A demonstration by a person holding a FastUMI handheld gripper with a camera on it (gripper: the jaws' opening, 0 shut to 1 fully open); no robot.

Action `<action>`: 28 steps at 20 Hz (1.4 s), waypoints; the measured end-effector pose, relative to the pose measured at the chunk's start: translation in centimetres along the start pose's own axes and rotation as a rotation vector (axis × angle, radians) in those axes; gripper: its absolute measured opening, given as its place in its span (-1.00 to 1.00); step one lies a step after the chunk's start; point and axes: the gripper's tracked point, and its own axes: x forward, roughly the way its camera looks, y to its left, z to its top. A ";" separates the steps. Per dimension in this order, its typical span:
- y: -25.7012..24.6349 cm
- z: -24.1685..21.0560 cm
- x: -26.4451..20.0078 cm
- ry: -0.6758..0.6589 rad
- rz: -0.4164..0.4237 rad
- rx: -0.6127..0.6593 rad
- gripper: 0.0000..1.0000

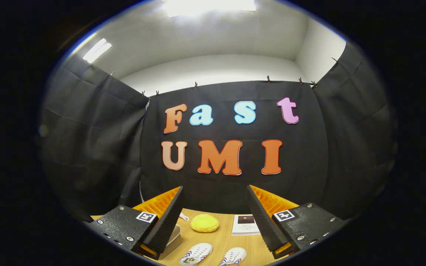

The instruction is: Open the storage box then place both shoes into the box .Put the left shoe in first, then the right shoe, with the right side of both shoes facing outward in a uniform manner.

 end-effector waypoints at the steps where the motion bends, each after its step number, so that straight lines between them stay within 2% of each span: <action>1: 0.2 0.0 0.1 0.001 0.005 0.004 0.98; 11: 2.0 -2.1 0.4 0.045 0.081 0.114 0.98; 16: 4.1 -6.3 1.1 0.169 0.140 0.202 0.98; 21: 7.5 -10.5 2.1 0.286 0.245 0.335 0.97; 28: 11.5 -17.7 2.9 0.463 0.335 0.366 0.94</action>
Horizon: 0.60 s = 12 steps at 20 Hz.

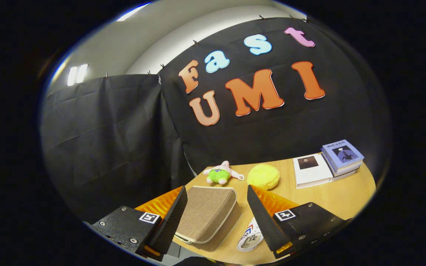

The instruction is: Open the storage box then place both shoes into the box .Put the left shoe in first, then the right shoe, with the right side of both shoes facing outward in a uniform manner.

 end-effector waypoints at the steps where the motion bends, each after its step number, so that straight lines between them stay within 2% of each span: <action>1: 0.1 -1.3 0.4 0.031 0.013 0.022 0.94; 12: 0.7 -12.2 6.1 0.335 0.098 0.255 0.94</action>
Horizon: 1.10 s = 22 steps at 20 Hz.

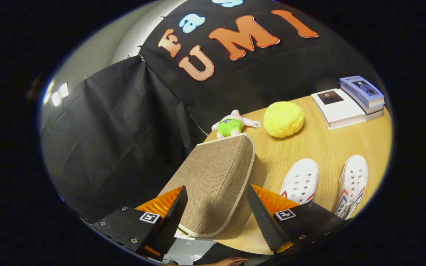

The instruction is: Open the storage box then place both shoes into the box .Put the left shoe in first, then the right shoe, with the right side of both shoes facing outward in a uniform manner.

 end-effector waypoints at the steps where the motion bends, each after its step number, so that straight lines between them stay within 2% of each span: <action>1: 0.0 -0.5 0.6 0.020 0.014 0.029 0.94; 6: -0.7 -2.2 2.7 0.053 0.057 0.141 0.92; 17: -0.2 -1.3 4.4 0.004 0.256 0.488 0.92; 22: 0.1 -0.5 3.9 -0.031 0.264 0.479 0.88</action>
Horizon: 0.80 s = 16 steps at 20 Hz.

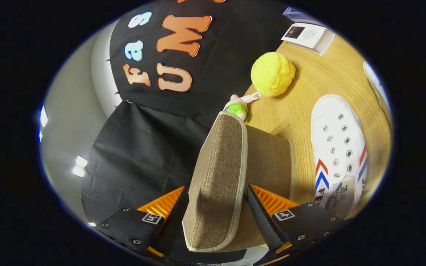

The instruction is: Open the storage box then place both shoes into the box .Put the left shoe in first, then the right shoe, with the right side of both shoes facing outward in a uniform manner.

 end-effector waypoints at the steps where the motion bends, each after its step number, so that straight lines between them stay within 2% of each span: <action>1: -0.1 0.3 -0.1 -0.003 -0.015 -0.029 0.71; 4: 0.0 0.0 -0.4 0.011 -0.040 -0.079 0.51; 7: 0.2 0.5 -1.2 -0.005 -0.057 -0.102 0.50; 11: 2.4 1.6 -2.0 -0.052 -0.004 -0.117 0.50; 16: 3.1 0.4 -1.9 -0.013 0.022 -0.115 0.50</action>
